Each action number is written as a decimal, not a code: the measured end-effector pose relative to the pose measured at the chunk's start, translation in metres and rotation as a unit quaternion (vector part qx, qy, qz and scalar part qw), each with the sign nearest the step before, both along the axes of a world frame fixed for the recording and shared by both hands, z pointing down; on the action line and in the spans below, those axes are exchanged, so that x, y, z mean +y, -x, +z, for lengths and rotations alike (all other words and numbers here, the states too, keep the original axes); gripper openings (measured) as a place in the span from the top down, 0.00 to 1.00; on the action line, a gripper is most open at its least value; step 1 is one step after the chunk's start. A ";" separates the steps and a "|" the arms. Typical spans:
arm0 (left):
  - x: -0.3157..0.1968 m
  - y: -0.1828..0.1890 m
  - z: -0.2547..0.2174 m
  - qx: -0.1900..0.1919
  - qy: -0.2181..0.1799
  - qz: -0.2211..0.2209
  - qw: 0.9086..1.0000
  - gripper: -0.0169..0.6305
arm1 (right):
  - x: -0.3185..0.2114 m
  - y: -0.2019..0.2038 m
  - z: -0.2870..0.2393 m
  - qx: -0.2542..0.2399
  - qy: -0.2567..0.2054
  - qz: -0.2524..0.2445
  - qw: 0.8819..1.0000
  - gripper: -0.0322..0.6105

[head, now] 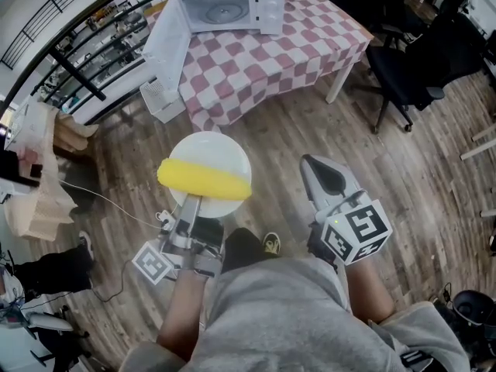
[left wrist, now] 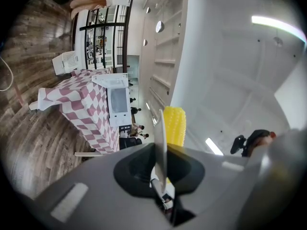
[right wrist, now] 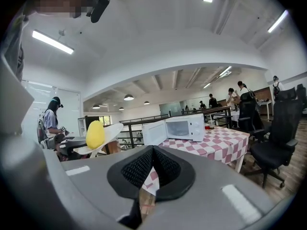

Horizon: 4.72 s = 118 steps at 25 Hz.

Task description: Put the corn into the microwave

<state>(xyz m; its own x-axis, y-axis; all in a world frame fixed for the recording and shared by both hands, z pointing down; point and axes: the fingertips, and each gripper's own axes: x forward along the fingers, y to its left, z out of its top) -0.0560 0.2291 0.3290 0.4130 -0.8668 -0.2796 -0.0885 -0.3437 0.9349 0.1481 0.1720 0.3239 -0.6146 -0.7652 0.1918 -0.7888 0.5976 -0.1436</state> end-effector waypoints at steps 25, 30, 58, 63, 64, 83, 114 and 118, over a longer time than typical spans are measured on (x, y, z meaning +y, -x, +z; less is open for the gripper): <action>-0.080 0.013 0.016 0.009 0.018 0.021 1.000 0.93 | -0.073 0.025 0.011 0.019 0.007 0.001 1.000 0.95; -0.120 0.022 0.020 0.010 0.025 0.024 0.999 0.93 | -0.109 0.034 0.015 0.026 0.018 0.002 0.999 0.95; -0.294 0.112 0.027 0.004 0.052 0.029 0.998 0.93 | -0.260 0.106 0.014 0.045 0.033 0.032 0.998 0.95; -0.307 0.122 0.033 0.006 0.057 0.034 0.998 0.93 | -0.274 0.116 0.017 0.045 0.033 0.045 0.997 0.95; -0.310 0.123 0.034 0.007 0.058 0.034 0.998 0.93 | -0.277 0.118 0.017 0.045 0.032 0.047 0.997 0.95; -0.347 0.169 0.054 0.008 0.078 0.009 0.997 0.93 | -0.299 0.149 0.019 0.055 0.029 0.059 0.996 0.95; -0.373 0.139 0.050 -0.002 0.095 0.010 0.995 0.93 | -0.334 0.147 0.011 0.049 0.019 0.048 0.997 0.95; -0.390 0.106 0.054 0.003 0.107 0.025 0.994 0.93 | -0.356 0.135 0.013 0.039 0.019 0.049 0.998 0.95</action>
